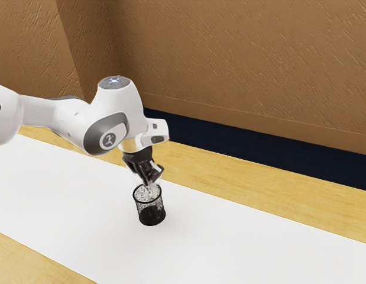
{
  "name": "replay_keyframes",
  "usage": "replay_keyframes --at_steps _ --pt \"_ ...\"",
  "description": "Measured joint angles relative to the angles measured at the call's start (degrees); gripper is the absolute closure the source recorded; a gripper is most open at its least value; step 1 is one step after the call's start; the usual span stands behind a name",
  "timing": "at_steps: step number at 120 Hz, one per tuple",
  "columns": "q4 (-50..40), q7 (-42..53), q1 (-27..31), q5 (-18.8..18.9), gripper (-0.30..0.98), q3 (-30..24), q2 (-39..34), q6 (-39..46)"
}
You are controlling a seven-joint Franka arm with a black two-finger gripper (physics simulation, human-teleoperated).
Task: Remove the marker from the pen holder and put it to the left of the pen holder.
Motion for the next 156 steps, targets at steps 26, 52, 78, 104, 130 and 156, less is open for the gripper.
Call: replay_keyframes --at_steps 26,52,78,104,130,156 --pt "11.05 -0.92 -0.59 1.46 0.77 1.56 -5.49 -14.20" --pt "30.94 -0.83 -0.11 5.47 0.78 10.66 10.25 -38.35" --pt "46.43 -0.07 0.62 6.35 0.79 14.08 30.50 -55.63" --pt "51.63 0.63 1.24 6.47 0.79 14.76 39.16 -63.51" --pt "54.84 1.24 3.61 5.92 0.79 14.65 42.93 -67.37" --pt "55.17 1.47 3.81 4.73 0.42 14.60 43.64 -68.31"
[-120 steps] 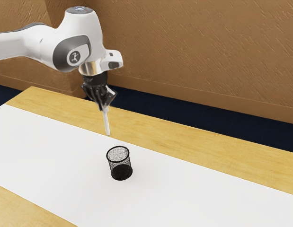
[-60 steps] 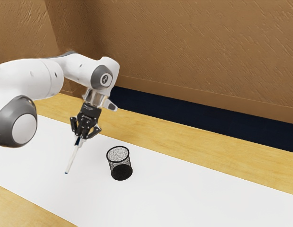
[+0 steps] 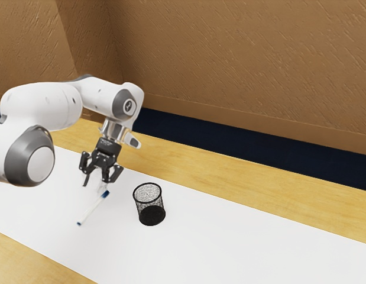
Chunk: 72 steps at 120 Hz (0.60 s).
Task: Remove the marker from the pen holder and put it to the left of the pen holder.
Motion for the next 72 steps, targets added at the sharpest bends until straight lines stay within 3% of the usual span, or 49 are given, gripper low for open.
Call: replay_keyframes --at_steps 16,28,55,72 --pt "-0.44 -0.01 0.19 -3.60 0.22 -2.00 -3.85 2.09" --pt "-0.70 -0.10 0.04 -4.92 0.14 -5.74 -13.10 4.93" --pt "-12.64 -0.62 -0.40 -4.82 0.05 -9.33 -33.19 13.09" --pt "-14.69 -1.11 -0.55 -4.11 0.02 -9.91 -36.70 16.93"
